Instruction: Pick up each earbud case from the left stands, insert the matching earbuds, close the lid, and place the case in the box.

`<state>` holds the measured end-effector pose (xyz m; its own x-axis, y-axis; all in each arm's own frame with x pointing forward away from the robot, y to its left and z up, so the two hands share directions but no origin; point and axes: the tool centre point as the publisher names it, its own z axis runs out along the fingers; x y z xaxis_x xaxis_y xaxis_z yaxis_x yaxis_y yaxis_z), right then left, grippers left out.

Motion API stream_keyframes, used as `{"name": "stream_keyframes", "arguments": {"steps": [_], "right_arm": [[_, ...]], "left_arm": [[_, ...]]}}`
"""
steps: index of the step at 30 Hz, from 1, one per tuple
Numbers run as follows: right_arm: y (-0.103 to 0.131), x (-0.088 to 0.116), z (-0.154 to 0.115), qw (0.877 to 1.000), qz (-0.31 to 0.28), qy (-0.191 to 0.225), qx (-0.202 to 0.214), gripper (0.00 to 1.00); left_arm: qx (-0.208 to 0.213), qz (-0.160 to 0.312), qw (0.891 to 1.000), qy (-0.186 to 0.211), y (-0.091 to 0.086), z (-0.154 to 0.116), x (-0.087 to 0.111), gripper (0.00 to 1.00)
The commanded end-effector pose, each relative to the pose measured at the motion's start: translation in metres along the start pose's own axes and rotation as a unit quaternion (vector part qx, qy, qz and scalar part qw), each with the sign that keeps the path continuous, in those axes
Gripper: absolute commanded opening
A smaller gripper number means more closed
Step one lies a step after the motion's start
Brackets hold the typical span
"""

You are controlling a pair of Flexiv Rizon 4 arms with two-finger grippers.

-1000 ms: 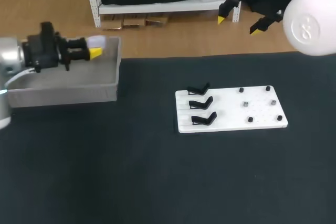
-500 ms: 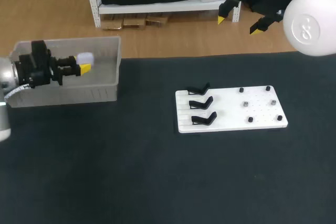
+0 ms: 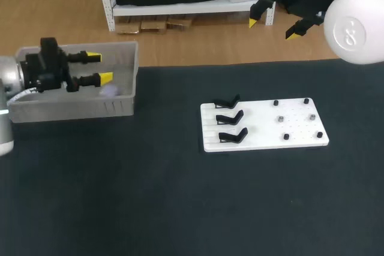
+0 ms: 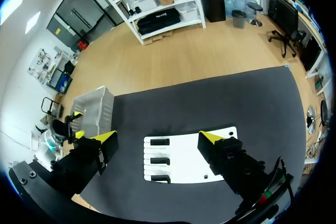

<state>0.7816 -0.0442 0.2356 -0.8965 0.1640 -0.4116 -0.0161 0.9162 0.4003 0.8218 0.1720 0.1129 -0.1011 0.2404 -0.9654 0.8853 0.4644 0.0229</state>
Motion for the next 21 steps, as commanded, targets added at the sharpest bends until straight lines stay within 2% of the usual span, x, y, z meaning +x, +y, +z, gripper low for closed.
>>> {"name": "stream_keyframes", "arguments": {"steps": [1,12,21], "right_arm": [[-0.006,0.003,-0.003,0.999,0.016,-0.02,-0.031,1.0],[-0.025,0.015,-0.013,0.996,-0.038,-0.033,-0.07,1.0],[-0.043,0.024,-0.019,0.99,-0.114,-0.02,-0.079,1.0]], "left_arm": [[-0.022,-0.002,1.0,0.018,-0.027,0.006,-0.019,1.0],[-0.016,-0.03,0.998,0.052,-0.064,0.032,-0.038,1.0],[-0.02,-0.064,0.996,0.065,-0.078,0.043,-0.04,1.0]]}}
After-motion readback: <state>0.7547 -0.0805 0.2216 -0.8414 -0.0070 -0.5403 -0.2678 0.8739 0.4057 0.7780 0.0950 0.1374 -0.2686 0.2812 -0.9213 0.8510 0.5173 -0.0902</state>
